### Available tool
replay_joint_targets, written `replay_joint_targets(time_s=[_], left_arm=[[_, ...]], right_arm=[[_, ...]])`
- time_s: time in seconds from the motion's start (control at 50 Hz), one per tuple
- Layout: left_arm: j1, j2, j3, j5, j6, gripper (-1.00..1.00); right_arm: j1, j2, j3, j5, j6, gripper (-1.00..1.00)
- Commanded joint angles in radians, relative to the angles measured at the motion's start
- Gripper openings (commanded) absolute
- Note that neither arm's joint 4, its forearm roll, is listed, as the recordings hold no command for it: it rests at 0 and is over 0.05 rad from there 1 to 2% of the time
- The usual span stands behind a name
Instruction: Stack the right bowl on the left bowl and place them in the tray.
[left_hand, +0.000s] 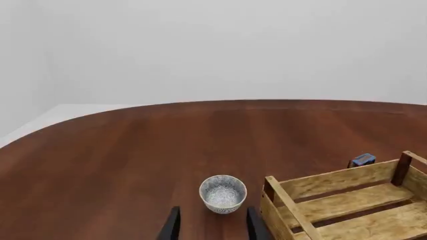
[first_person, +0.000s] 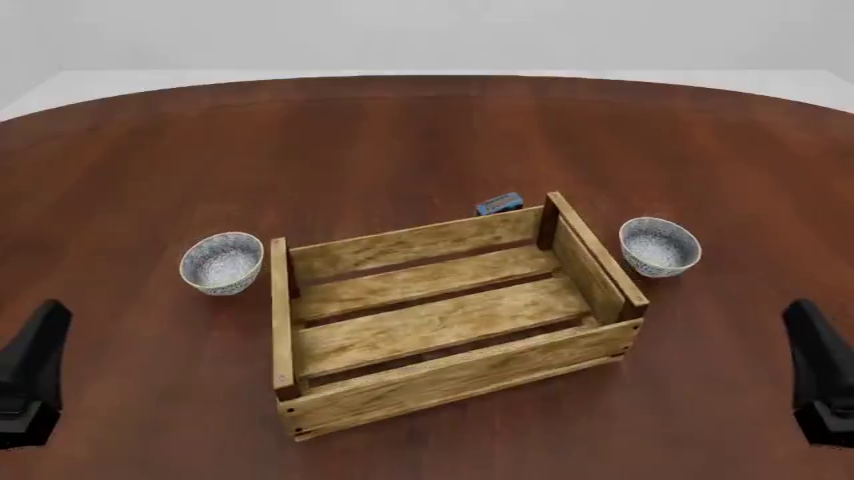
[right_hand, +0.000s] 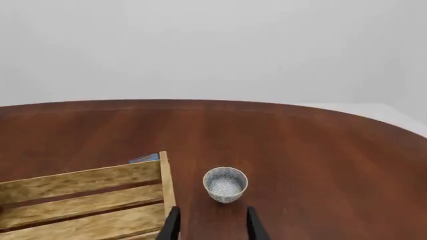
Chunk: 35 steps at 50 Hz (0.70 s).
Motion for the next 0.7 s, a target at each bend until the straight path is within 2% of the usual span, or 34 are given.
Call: replay_joint_targets(time_s=[0.02, 0.1, 0.18, 0.2, 0.22, 0.24, 0.26, 0.3, 0.32, 0.36, 0.4, 0.44, 0.48, 0.5, 0.52, 0.54, 0.6, 0.62, 0.64, 0.68, 0.7], left_arm=[[-0.006, 0.002, -0.001, 0.000, 0.000, 1.00], [-0.008, 0.003, 0.000, -0.005, 0.001, 1.00], [-0.014, 0.008, 0.001, -0.010, 0.000, 1.00], [-0.016, 0.010, 0.001, -0.012, -0.002, 1.00], [-0.018, 0.010, 0.001, -0.013, -0.004, 1.00], [-0.017, 0.012, 0.000, -0.014, -0.003, 1.00], [-0.019, 0.015, -0.001, -0.016, -0.004, 1.00], [-0.023, 0.025, 0.001, -0.026, -0.005, 1.00], [-0.026, 0.031, 0.003, -0.032, -0.005, 1.00], [-0.029, 0.046, 0.006, -0.048, -0.006, 1.00], [-0.027, 0.070, 0.008, -0.070, -0.004, 1.00], [-0.029, 0.090, 0.009, -0.087, -0.007, 1.00], [-0.033, 0.100, 0.009, -0.095, -0.010, 1.00], [-0.036, 0.102, 0.009, -0.097, -0.011, 1.00], [-0.037, 0.105, 0.009, -0.101, -0.012, 1.00], [-0.040, 0.113, 0.008, -0.106, -0.013, 1.00], [-0.046, 0.140, 0.009, -0.129, -0.011, 1.00], [-0.044, 0.156, 0.009, -0.141, -0.006, 1.00], [-0.045, 0.157, 0.008, -0.142, -0.008, 1.00], [-0.044, 0.158, 0.007, -0.142, -0.007, 1.00], [-0.045, 0.157, 0.006, -0.139, -0.012, 1.00]], right_arm=[[0.005, 0.082, -0.023, -0.034, 0.004, 1.00], [0.009, 0.173, -0.052, -0.078, -0.020, 1.00], [0.051, 0.219, -0.100, -0.069, -0.004, 1.00], [0.015, 0.242, -0.112, -0.070, 0.050, 1.00], [0.034, 0.274, -0.125, -0.075, 0.048, 1.00], [0.037, 0.285, -0.142, -0.072, 0.021, 1.00], [0.008, 0.340, -0.162, -0.082, 0.017, 1.00], [0.010, 0.423, -0.191, -0.093, 0.009, 1.00], [0.017, 0.414, -0.210, -0.078, -0.010, 1.00], [0.002, 0.509, -0.247, -0.072, 0.003, 1.00], [-0.013, 0.512, -0.281, -0.050, -0.045, 1.00], [-0.021, 0.578, -0.330, -0.023, -0.042, 1.00], [-0.026, 0.595, -0.363, -0.002, -0.074, 1.00], [-0.016, 0.631, -0.394, 0.020, -0.037, 1.00], [-0.014, 0.653, -0.415, 0.033, -0.029, 1.00], [-0.003, 0.662, -0.433, 0.046, -0.029, 1.00], [-0.049, 0.732, -0.485, 0.066, -0.057, 1.00], [-0.039, 0.733, -0.516, 0.085, -0.048, 1.00], [-0.063, 0.746, -0.546, 0.103, -0.076, 1.00], [-0.046, 0.797, -0.585, 0.144, -0.040, 1.00], [-0.029, 0.817, -0.612, 0.167, -0.051, 1.00]])
